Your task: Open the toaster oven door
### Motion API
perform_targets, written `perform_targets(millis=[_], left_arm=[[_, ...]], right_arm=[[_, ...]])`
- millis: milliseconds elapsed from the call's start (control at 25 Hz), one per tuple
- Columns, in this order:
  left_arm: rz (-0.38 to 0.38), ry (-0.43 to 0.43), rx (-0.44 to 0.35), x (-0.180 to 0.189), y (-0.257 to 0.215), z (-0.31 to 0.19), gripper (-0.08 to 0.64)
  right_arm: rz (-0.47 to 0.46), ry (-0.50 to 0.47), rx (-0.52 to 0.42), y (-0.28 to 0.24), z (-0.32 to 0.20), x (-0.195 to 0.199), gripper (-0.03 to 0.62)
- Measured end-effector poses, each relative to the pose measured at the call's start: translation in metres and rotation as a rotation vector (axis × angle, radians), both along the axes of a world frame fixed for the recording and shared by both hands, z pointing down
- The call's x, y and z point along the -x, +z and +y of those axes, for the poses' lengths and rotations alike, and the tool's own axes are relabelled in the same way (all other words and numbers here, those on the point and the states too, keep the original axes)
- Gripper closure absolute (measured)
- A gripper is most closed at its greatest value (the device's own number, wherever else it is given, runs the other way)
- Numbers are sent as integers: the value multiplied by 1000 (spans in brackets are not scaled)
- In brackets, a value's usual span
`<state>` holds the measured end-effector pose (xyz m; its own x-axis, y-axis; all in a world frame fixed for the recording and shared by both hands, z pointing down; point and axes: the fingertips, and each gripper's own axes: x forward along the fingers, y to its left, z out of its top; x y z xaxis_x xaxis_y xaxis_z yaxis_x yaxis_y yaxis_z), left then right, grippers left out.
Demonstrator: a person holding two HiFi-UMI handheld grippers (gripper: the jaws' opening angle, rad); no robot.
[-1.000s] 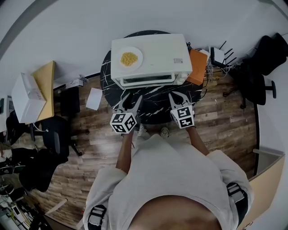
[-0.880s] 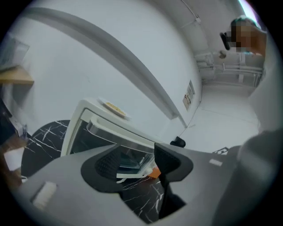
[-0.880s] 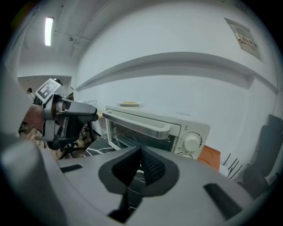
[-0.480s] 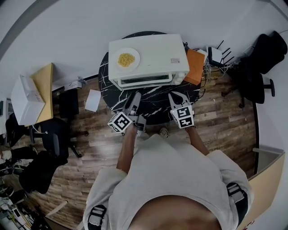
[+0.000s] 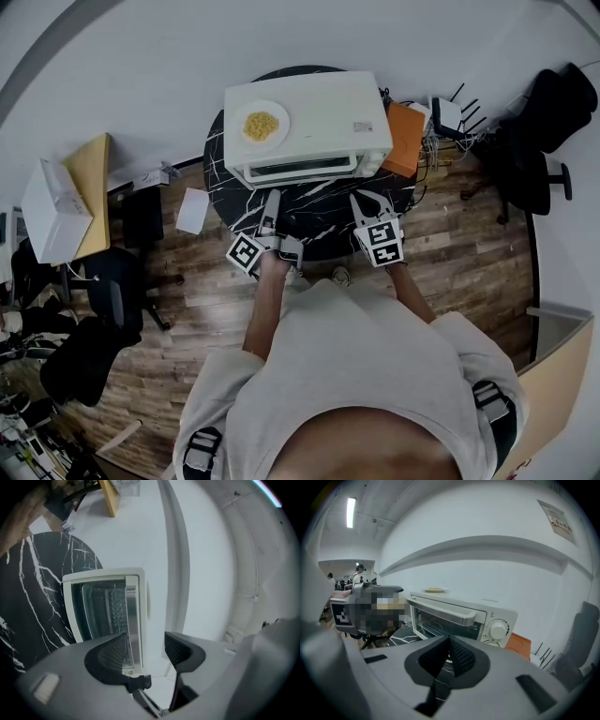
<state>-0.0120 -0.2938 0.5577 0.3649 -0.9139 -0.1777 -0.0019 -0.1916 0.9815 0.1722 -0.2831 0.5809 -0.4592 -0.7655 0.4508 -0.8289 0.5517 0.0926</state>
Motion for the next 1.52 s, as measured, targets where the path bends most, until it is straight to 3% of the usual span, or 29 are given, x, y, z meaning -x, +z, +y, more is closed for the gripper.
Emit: perform_targets(millis=[240, 840, 1520], left_arm=[[93, -30, 64, 5, 16, -4, 316], [42, -5, 99, -3, 23, -36, 314], [36, 23, 137, -10, 28, -64, 316]], right_arm=[[9, -1, 5, 2, 1, -3, 578], [12, 24, 10, 4, 1, -14, 578], [14, 56, 17, 4, 7, -24, 578]])
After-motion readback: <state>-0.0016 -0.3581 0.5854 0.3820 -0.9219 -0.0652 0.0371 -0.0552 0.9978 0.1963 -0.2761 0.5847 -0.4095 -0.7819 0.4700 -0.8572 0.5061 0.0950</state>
